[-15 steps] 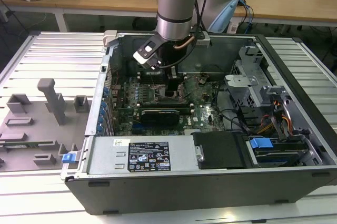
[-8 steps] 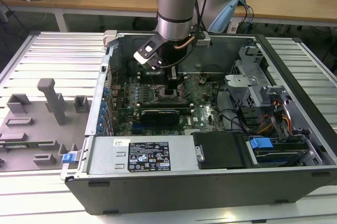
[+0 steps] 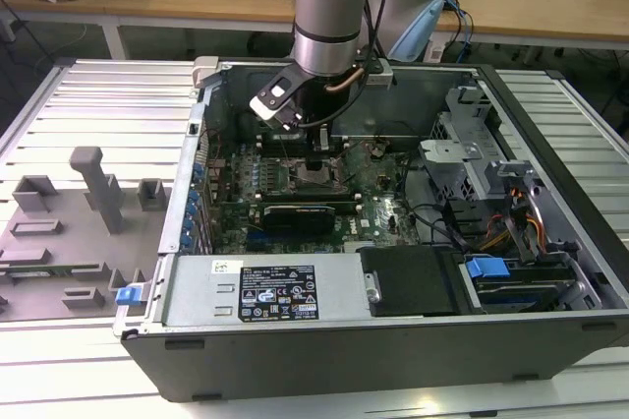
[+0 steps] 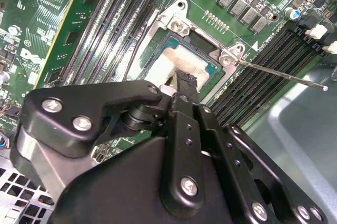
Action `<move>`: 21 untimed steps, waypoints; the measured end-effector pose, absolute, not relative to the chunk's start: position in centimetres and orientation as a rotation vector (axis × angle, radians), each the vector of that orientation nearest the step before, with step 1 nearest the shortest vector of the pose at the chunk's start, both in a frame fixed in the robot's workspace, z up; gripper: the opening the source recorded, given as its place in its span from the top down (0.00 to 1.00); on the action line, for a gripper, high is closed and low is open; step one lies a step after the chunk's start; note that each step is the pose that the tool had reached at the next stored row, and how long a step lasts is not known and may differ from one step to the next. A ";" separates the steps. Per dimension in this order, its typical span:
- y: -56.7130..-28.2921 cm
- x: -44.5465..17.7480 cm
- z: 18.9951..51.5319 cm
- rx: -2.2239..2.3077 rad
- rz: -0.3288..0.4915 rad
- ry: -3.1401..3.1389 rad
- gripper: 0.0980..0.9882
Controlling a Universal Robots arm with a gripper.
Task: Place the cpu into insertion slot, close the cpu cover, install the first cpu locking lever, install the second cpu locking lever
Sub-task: 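Place the cpu into insertion slot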
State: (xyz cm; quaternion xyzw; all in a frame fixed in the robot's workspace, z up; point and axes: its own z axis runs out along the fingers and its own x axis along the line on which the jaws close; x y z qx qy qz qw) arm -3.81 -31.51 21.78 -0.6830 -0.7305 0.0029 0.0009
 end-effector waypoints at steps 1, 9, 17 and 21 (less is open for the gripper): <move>-31.5 -3.8 21.8 -2.144 0.009 -2.294 0.99; -31.5 -3.9 21.0 -2.200 -0.012 -2.263 0.99; -31.5 -3.8 20.6 -2.200 -0.012 -2.262 0.99; -31.5 -3.8 20.5 -2.200 -0.012 -2.263 0.99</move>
